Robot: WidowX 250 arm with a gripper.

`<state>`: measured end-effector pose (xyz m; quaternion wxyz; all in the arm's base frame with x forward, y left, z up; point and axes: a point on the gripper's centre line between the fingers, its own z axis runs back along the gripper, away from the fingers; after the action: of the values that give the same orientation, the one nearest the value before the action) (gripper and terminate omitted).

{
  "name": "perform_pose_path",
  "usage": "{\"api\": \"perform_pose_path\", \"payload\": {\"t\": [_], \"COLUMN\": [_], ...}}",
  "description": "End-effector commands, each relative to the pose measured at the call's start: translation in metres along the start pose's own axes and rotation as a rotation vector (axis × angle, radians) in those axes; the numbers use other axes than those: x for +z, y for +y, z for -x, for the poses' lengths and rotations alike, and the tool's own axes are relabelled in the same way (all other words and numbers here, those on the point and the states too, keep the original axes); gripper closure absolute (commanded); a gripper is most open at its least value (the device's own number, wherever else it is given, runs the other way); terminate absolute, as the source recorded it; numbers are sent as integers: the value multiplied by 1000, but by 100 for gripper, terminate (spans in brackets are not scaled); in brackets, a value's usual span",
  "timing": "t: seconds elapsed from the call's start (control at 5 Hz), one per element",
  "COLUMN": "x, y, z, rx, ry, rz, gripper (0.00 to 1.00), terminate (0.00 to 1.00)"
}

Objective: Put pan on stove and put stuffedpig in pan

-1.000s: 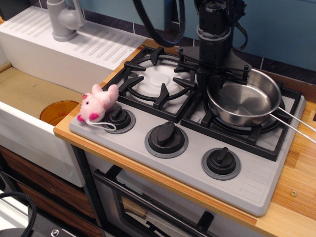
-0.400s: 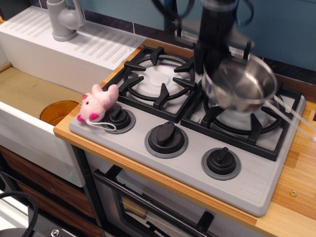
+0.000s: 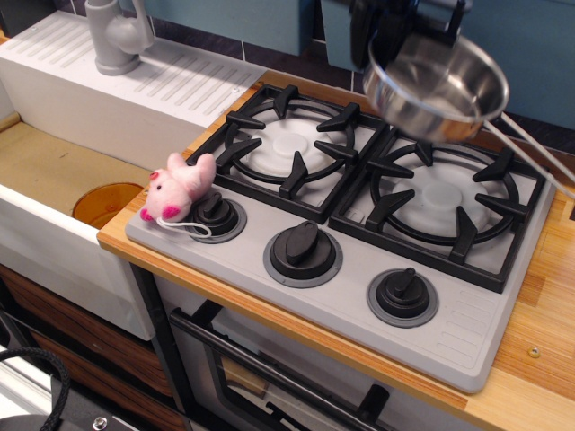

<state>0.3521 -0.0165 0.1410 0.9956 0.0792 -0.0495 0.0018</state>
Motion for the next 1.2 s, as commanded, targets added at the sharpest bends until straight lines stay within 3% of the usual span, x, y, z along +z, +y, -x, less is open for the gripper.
{"api": "perform_pose_path", "payload": {"t": [0.0,1.0], "x": [28,-35], "y": [43,100], "z": [-19,-15], "rx": [-49,-67], "ry": [-70,-116], "rz": [-19,24], "gripper": [100,100], "terminate": [0,0]}}
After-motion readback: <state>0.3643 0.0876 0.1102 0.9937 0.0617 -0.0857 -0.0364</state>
